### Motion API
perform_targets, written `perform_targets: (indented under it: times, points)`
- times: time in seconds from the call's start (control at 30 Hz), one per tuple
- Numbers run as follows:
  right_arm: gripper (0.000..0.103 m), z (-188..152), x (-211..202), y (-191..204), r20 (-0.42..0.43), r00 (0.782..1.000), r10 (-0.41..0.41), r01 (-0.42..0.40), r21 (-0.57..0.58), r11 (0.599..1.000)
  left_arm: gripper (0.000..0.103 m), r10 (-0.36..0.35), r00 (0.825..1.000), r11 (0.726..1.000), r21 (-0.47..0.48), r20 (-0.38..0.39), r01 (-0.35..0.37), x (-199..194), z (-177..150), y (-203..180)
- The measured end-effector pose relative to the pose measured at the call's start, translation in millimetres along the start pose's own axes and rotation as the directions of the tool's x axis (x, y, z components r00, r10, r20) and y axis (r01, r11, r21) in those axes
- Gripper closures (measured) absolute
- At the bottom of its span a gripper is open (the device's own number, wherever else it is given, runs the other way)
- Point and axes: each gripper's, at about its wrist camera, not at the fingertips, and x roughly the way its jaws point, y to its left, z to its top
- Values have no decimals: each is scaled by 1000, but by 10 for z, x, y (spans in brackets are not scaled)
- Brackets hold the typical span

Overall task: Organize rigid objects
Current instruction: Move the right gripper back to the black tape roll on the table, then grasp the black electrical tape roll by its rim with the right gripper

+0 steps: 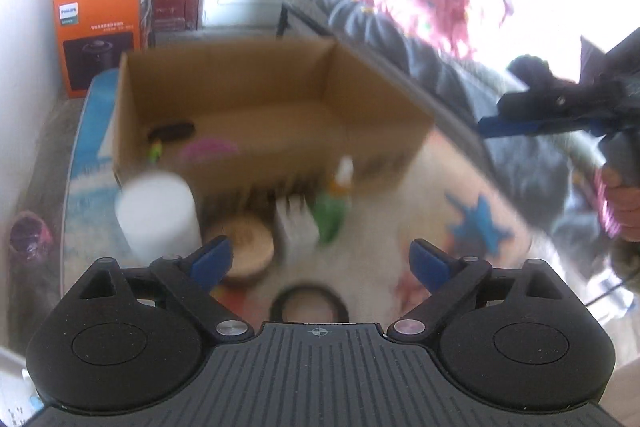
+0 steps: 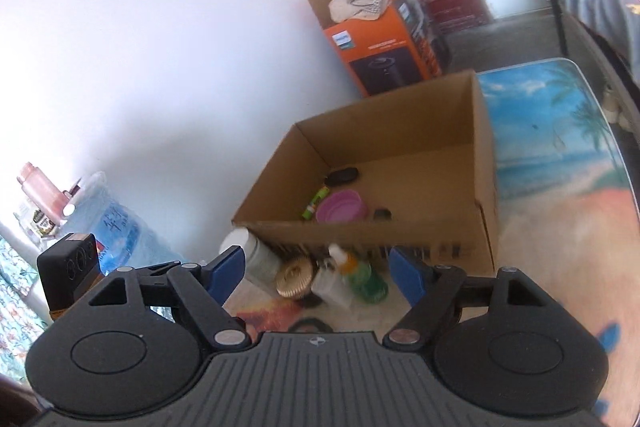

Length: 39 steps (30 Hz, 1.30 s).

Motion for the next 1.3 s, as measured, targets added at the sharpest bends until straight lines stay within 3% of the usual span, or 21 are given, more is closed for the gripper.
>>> perform_targets:
  times: [0.17, 0.27, 0.37, 0.43, 0.5, 0.67, 0.8, 0.9, 1.0, 1.3]
  points:
    - [21, -509, 188, 27, 8, 997, -83, 83, 5, 997, 7, 67, 996, 994, 89, -54, -62, 275, -296, -217]
    - [22, -731, 480, 108, -11, 993, -121, 120, -69, 990, 7, 104, 993, 986, 136, -64, -95, 426, -431, -284]
    - [36, -892, 796, 132, -67, 986, -151, 143, -105, 984, 9, 109, 991, 983, 157, -83, -95, 548, -513, -297]
    - [45, -937, 959, 92, -97, 983, -154, 145, -95, 985, 11, 105, 991, 981, 175, -88, -88, 596, -533, -309]
    - [46, -977, 1058, 35, -111, 983, -148, 141, -70, 988, 12, 107, 990, 976, 201, -89, -87, 636, -551, -328]
    - [57, -1001, 1069, 4, -80, 984, -156, 151, -62, 987, 13, 151, 987, 946, 299, -58, -127, 706, -637, -435]
    - [71, -984, 1075, -38, -85, 985, -151, 146, -68, 987, 24, 159, 987, 933, 333, -36, -139, 718, -655, -504]
    - [79, -984, 1079, -57, -91, 985, -144, 138, -66, 988, 37, 122, 991, 949, 300, -51, -101, 731, -645, -496]
    - [81, -990, 1085, -69, -91, 986, -139, 133, -64, 989, 38, 89, 994, 962, 264, -64, -69, 773, -626, -497]
    - [85, -987, 1035, -162, -87, 989, -119, 116, -41, 992, 38, 103, 994, 953, 290, -40, -87, 811, -605, -588]
